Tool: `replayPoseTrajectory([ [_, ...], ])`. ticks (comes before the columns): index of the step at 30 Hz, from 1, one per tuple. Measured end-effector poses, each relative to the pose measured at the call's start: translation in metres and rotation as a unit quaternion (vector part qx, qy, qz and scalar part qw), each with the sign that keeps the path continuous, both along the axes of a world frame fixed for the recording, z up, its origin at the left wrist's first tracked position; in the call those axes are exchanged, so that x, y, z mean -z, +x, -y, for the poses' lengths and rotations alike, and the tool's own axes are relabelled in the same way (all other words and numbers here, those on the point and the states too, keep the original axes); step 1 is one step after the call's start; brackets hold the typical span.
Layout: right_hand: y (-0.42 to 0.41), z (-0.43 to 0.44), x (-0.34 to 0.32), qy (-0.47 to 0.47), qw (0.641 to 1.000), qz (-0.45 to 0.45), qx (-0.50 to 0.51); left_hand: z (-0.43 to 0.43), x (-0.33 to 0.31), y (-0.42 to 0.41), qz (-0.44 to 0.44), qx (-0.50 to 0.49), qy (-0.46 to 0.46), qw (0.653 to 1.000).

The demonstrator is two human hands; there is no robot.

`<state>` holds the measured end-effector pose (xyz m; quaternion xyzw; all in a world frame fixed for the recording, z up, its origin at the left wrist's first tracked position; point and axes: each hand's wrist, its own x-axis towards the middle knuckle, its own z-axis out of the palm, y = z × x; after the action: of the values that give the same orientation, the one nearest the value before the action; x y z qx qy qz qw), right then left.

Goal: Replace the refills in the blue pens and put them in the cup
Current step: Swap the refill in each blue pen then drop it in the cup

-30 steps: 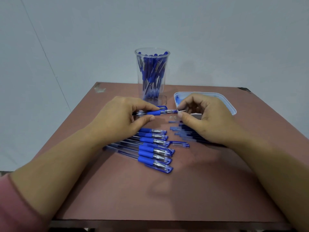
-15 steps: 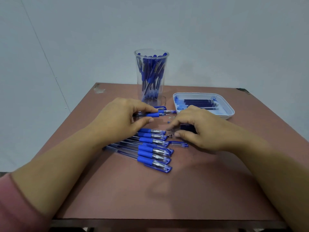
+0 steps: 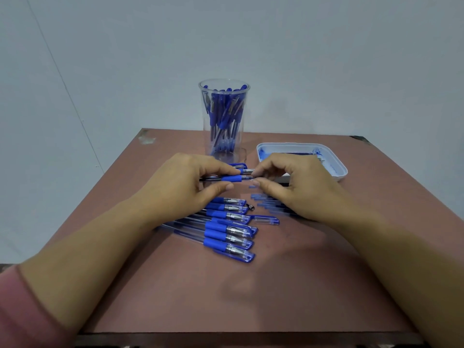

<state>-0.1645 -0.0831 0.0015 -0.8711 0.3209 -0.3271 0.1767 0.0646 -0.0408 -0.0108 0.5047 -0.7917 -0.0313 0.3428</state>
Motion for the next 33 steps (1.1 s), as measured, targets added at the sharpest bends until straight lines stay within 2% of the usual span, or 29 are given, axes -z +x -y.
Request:
replayPoseTrajectory([
  [5, -0.016, 0.004, -0.005, 0.001, 1.000, -0.008, 0.027, 0.001, 0.001, 0.001, 0.011, -0.010, 0.004, 1.000],
  [9, -0.006, -0.001, -0.003, 0.005, 1.000, -0.010, -0.015, 0.000, 0.001, 0.000, 0.017, -0.005, 0.000, 1.000],
  [15, -0.014, 0.004, -0.003, -0.003, 1.000, -0.023, 0.013, -0.001, 0.001, -0.001, 0.013, -0.004, 0.003, 1.000],
  [21, -0.007, 0.004, -0.003, -0.033, 0.998, -0.046, -0.010, 0.000, 0.001, -0.001, 0.021, 0.002, 0.001, 1.000],
  [28, -0.034, 0.013, -0.003, 0.012, 0.999, -0.033, 0.040, 0.003, 0.000, 0.008, 0.009, -0.022, -0.002, 1.000],
  [33, -0.042, 0.018, -0.003, 0.039, 0.993, -0.090, 0.059, 0.005, 0.000, 0.011, 0.007, -0.042, -0.005, 0.999],
])
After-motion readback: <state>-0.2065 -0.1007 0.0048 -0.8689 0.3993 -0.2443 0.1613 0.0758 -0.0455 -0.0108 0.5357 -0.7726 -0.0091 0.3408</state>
